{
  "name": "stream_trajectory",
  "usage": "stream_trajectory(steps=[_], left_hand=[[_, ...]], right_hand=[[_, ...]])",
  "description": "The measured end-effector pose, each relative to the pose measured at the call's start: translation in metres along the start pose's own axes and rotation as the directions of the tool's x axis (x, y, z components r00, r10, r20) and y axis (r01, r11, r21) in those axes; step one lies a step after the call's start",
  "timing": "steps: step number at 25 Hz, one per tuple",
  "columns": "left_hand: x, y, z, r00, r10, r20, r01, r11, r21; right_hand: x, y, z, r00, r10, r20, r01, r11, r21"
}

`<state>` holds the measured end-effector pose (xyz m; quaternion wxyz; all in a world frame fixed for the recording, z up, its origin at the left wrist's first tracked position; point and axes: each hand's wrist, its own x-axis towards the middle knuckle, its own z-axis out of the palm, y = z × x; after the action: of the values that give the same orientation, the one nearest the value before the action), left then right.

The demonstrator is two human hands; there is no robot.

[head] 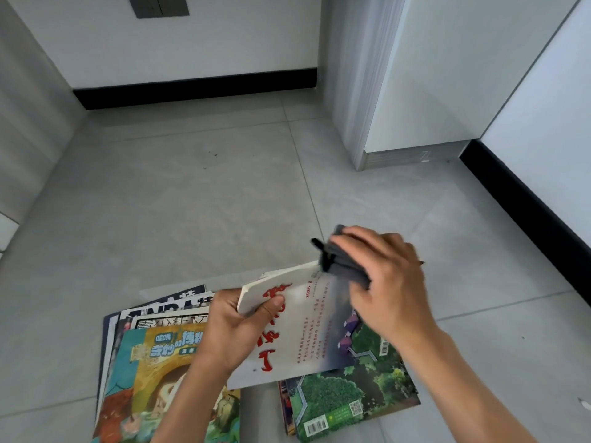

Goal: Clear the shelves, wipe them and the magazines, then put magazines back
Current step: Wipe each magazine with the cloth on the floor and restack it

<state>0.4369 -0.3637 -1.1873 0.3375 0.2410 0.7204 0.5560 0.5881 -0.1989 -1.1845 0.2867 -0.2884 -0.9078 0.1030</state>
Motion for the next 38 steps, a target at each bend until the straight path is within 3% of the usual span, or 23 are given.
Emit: stream_trajectory(steps=[3,5,6,7,8,9,10,11,13,18,20,24,26,28,30,33,35,37,38], left_hand=[[0.0,0.002,-0.001,1.0,-0.022,-0.02,0.022,1.0,-0.005],[0.0,-0.005,-0.008,0.996,-0.059,-0.064,0.058,0.998,-0.012],[0.0,-0.009,-0.01,0.993,-0.084,-0.088,0.081,0.996,-0.031],[-0.001,-0.013,-0.011,0.987,-0.112,-0.116,0.105,0.992,-0.063],[-0.001,-0.018,-0.01,0.979,-0.137,-0.152,0.123,0.988,-0.098],[-0.003,-0.023,-0.008,0.969,-0.166,-0.185,0.143,0.981,-0.135],[-0.005,-0.028,-0.005,0.959,-0.205,-0.197,0.173,0.971,-0.168],[-0.006,-0.031,-0.002,0.953,-0.246,-0.177,0.214,0.96,-0.183],[-0.008,-0.035,-0.004,0.944,-0.324,-0.066,0.312,0.938,-0.15],[0.002,-0.028,-0.043,0.883,-0.428,0.191,0.418,0.904,0.092],[0.007,-0.022,-0.052,0.875,-0.418,0.243,0.388,0.907,0.165],[0.016,0.0,-0.079,0.884,-0.32,0.342,0.303,0.947,0.103],[0.02,0.016,-0.086,0.823,-0.301,0.482,0.298,0.951,0.086],[0.024,0.025,-0.071,0.761,-0.347,0.547,0.228,0.934,0.276],[0.025,0.024,-0.03,0.798,-0.269,0.54,0.018,0.905,0.425],[0.023,0.012,0.024,0.939,0.107,0.327,-0.278,0.796,0.538],[0.024,0.004,0.032,0.949,0.239,0.204,-0.312,0.801,0.512],[0.027,0.0,0.022,0.952,0.251,0.174,-0.299,0.888,0.35],[0.028,-0.001,0.015,0.957,0.243,0.158,-0.281,0.912,0.3]], right_hand=[[0.001,0.006,0.007,1.0,-0.017,0.008,0.018,0.999,-0.029],[-0.011,0.045,0.009,0.978,0.202,-0.046,-0.203,0.979,-0.025],[-0.018,0.063,0.007,0.917,0.396,-0.052,-0.385,0.911,0.151],[-0.023,0.072,0.005,0.803,0.595,0.014,-0.545,0.725,0.421],[-0.028,0.075,0.005,0.694,0.705,0.147,-0.616,0.474,0.629],[-0.03,0.071,0.006,0.618,0.731,0.289,-0.635,0.248,0.732],[-0.034,0.067,0.008,0.597,0.711,0.372,-0.653,0.161,0.74],[-0.038,0.065,0.01,0.591,0.691,0.417,-0.676,0.142,0.723],[-0.036,0.061,0.004,0.603,0.678,0.421,-0.692,0.181,0.699],[-0.018,0.081,-0.023,0.727,0.535,0.431,-0.673,0.429,0.603],[-0.009,0.082,-0.031,0.764,0.473,0.439,-0.638,0.453,0.622],[0.0,0.079,-0.046,0.812,0.378,0.444,-0.575,0.394,0.717],[-0.001,0.073,-0.046,0.831,0.318,0.455,-0.553,0.4,0.731],[0.0,0.067,-0.043,0.852,0.262,0.452,-0.523,0.445,0.727],[0.002,0.055,-0.037,0.854,0.208,0.477,-0.512,0.501,0.697],[0.008,0.022,-0.023,0.877,0.148,0.458,-0.451,0.584,0.675],[0.008,0.001,-0.017,0.964,0.058,0.261,-0.214,0.75,0.626],[0.002,0.0,-0.01,0.994,-0.036,0.107,-0.023,0.865,0.502],[-0.005,0.01,-0.006,0.995,-0.045,0.088,0.002,0.902,0.432]])
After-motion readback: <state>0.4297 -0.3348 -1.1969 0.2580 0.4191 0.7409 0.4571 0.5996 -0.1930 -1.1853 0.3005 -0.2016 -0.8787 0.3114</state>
